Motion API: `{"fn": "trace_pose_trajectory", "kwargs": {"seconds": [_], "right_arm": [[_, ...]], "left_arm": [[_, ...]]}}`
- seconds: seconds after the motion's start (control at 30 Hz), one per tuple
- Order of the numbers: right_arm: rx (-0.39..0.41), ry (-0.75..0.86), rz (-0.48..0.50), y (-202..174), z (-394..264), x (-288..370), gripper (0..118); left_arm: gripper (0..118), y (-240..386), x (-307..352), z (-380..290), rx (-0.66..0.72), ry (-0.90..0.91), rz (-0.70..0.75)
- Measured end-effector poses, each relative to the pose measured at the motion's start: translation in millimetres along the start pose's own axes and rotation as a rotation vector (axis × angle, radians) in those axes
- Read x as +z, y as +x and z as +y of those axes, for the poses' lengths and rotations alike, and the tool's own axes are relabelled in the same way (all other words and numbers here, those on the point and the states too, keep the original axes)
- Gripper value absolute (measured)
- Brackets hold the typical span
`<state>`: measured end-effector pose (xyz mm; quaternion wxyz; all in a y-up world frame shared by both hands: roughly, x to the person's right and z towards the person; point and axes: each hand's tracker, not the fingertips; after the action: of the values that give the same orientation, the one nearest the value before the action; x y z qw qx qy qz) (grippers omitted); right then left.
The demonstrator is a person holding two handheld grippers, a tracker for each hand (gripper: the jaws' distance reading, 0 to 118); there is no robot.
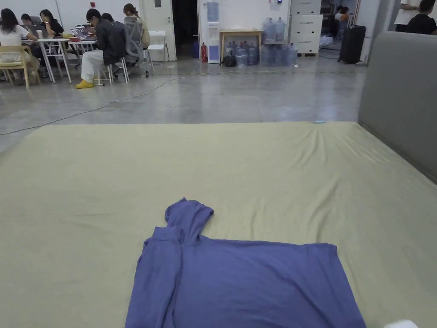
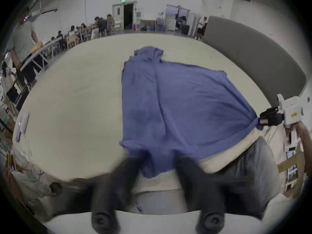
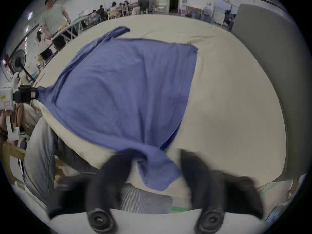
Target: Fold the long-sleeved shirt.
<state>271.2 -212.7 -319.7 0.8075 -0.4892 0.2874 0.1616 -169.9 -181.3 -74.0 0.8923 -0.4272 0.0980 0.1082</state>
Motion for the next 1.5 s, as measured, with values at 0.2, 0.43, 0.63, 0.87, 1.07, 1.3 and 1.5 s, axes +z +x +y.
{"fn": "trace_pose_trajectory", "kwargs": {"seconds": [0.2,0.43,0.63,0.87,1.07,1.3,1.5], "right_arm": [[-0.090,0.148,-0.025,14,29,55,81],[-0.113,0.243,-0.008,4,80,66,0],[-0.106,0.223,0.032,2,106,35,0],[-0.104,0.195,0.030,2,137,3,0],[-0.095,0.177,0.028,10,142,-18,0],[-0.098,0.125,0.021,20,130,-38,0],[-0.102,0.115,0.002,23,134,-43,0]], "left_arm": [[101,-14,35,47,0.038,0.087,-0.013],[0,-18,17,125,0.041,0.188,0.003],[0,-4,-61,246,0.054,0.217,0.008],[65,-24,-227,389,0.187,0.036,0.023],[105,-27,-324,426,0.157,-0.122,0.075],[72,-40,-388,428,0.172,-0.247,0.123],[2,-28,-366,439,0.177,-0.245,0.115]]}}
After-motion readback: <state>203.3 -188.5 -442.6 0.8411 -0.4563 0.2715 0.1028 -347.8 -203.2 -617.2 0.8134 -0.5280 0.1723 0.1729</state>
